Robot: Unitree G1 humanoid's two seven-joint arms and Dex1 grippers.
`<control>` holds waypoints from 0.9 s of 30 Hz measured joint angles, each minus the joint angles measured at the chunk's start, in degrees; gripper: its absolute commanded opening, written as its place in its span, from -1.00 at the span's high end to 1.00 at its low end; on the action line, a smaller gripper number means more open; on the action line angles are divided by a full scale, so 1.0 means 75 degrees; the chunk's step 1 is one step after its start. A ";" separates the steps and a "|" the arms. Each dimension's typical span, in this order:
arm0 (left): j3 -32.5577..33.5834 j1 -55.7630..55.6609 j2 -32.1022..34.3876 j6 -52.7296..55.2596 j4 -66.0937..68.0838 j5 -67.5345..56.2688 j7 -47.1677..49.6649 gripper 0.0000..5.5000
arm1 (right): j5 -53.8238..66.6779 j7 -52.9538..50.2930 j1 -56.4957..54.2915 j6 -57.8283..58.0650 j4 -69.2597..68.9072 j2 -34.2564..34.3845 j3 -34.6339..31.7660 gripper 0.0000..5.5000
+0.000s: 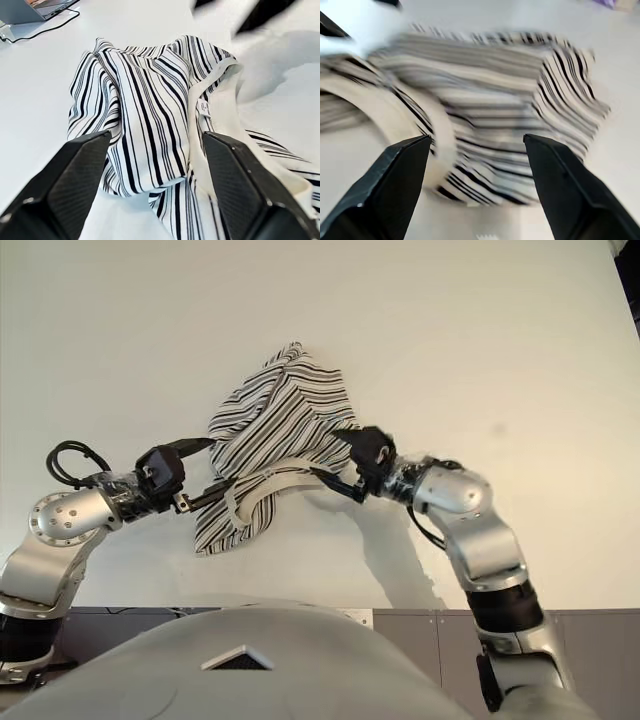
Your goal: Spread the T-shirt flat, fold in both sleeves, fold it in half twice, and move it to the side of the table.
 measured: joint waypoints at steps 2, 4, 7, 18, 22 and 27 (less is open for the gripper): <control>-0.0043 -0.0119 0.0008 0.0039 -0.0005 0.0178 -0.0020 -0.22 | -0.0872 -0.0944 -0.0362 -0.0433 0.0829 0.0398 0.0151 -0.23; -0.0169 0.0177 0.0197 0.0064 -0.0266 0.0242 -0.0211 -0.22 | -0.0998 -0.0901 -0.0400 -0.0530 0.0879 0.0436 0.0148 -0.23; -0.0408 0.0712 0.0436 -0.0054 -0.0600 0.0555 -0.0415 -0.22 | -0.0945 -0.0366 0.0051 -0.0703 0.0414 -0.0083 0.0070 -0.23; -0.1165 0.1614 -0.0038 0.0692 -0.1810 0.1031 0.0370 -0.22 | -0.1467 -0.0819 -0.1507 0.0002 0.1883 0.0558 0.0035 -0.23; -0.1464 0.1597 -0.0260 0.0884 -0.1850 0.1134 0.0541 -0.22 | -0.1424 -0.0677 -0.2147 0.0179 0.2622 0.0839 0.0008 -0.23; -0.2100 0.0966 -0.0226 0.0925 -0.1183 0.1995 0.0524 -0.22 | -0.1258 -0.0241 -0.2622 0.0437 0.2938 0.1183 0.0094 -0.23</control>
